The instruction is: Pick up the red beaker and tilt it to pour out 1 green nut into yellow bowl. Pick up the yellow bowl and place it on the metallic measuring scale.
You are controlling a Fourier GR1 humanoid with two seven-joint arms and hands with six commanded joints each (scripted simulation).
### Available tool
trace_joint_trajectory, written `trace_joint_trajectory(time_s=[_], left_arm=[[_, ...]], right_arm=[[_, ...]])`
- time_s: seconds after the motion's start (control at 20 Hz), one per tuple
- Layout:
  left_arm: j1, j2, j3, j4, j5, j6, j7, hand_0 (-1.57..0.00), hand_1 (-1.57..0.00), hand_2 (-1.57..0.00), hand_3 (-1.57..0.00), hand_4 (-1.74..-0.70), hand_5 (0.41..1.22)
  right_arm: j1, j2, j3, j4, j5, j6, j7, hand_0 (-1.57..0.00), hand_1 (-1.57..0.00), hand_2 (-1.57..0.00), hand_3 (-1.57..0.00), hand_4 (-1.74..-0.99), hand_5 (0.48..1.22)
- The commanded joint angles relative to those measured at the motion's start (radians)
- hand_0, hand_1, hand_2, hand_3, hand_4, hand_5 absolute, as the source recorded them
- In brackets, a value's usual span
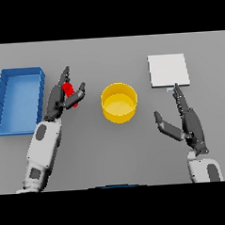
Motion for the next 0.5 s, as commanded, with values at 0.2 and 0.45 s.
trace_joint_trajectory(time_s=[0.2,0.45], left_arm=[[-0.041,-0.020,0.014,0.069,-0.034,0.089,-0.019,-0.76,-0.78,-0.84,-0.88,-1.52,0.999],[-0.038,-0.022,-0.021,0.059,-0.065,0.095,-0.031,-1.30,-1.31,-1.33,-1.24,-1.60,1.148]], right_arm=[[0.009,-0.006,-0.008,-0.004,-0.006,0.001,0.014,0.00,0.00,0.00,0.00,-1.239,0.648],[0.003,0.009,-0.003,0.007,-0.008,-0.002,0.000,0.00,0.00,0.00,0.00,-1.250,0.647]])
